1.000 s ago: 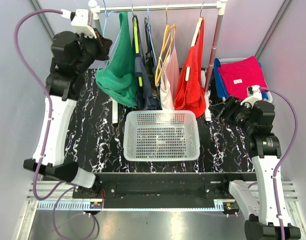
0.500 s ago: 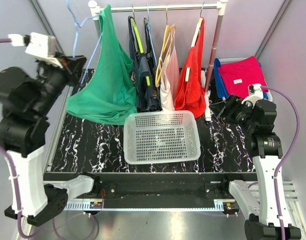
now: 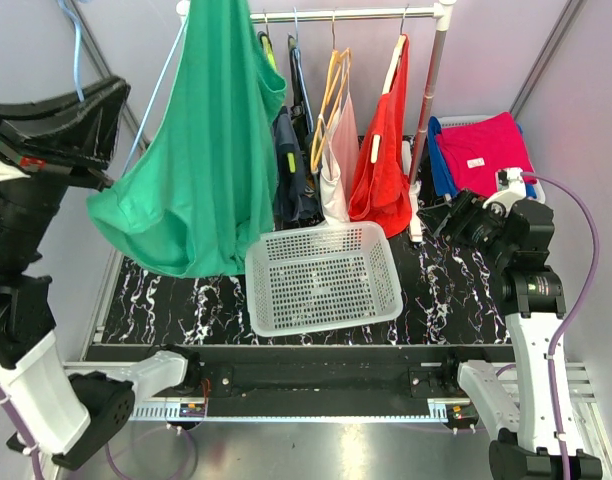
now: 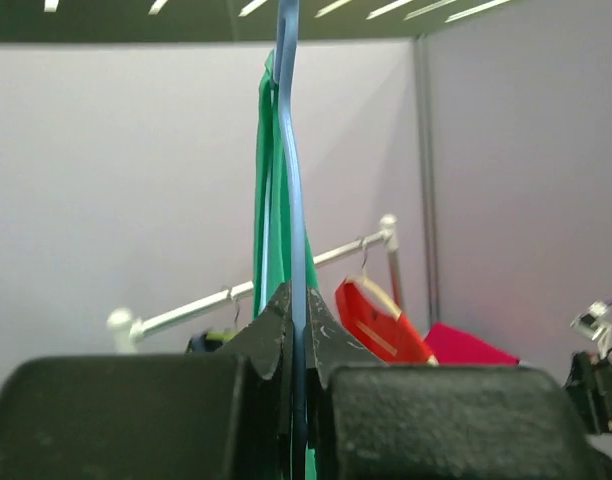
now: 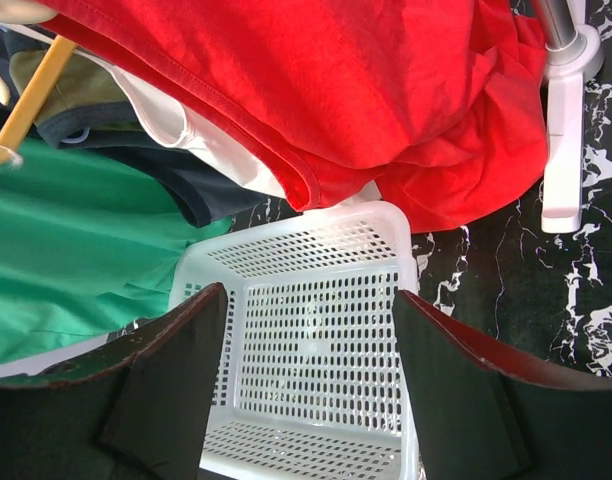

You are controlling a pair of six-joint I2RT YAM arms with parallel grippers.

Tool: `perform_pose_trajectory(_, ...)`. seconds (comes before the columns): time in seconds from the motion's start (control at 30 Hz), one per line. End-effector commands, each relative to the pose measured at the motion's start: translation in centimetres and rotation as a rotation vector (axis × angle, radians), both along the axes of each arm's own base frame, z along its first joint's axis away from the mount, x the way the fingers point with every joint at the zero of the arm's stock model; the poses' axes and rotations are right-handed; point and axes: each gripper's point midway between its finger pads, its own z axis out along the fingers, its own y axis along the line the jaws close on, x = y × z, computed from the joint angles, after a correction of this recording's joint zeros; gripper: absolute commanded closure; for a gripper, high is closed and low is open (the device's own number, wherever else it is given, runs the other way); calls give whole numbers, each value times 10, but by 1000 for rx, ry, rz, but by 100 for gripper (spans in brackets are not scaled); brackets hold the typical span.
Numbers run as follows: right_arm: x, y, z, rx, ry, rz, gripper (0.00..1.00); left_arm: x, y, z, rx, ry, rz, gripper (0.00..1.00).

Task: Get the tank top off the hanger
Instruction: Pick up the hanger from the clothesline.

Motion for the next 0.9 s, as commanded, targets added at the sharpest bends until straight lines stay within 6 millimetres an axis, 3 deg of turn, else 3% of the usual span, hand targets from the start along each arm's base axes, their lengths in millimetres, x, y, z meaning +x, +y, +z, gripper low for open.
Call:
perform_pose_trajectory(0.0,1,5,14,-1,-62,34,21,-34,-20,60,2,-275,-162,100)
perform_pose_trajectory(0.2,-8,17,37,10,-181,118,2,-69,-22,92,-44,-453,-252,100)
perform_pose_trajectory(0.43,-33,49,87,69,-434,344,0,-82,-19,109,-105,-548,-289,100)
perform_pose_trajectory(0.5,-40,58,90,86,-455,428,0,-87,-18,114,-112,-564,-297,100)
perform_pose_trajectory(0.53,-43,62,101,101,-501,461,0,-84,-19,114,-118,-553,-307,100)
perform_pose_trajectory(0.63,-53,75,108,147,-517,583,0,-76,-23,108,-117,-516,-321,100)
perform_pose_trajectory(0.87,-81,104,102,168,-489,795,0,-46,-30,95,-100,-454,-303,100)
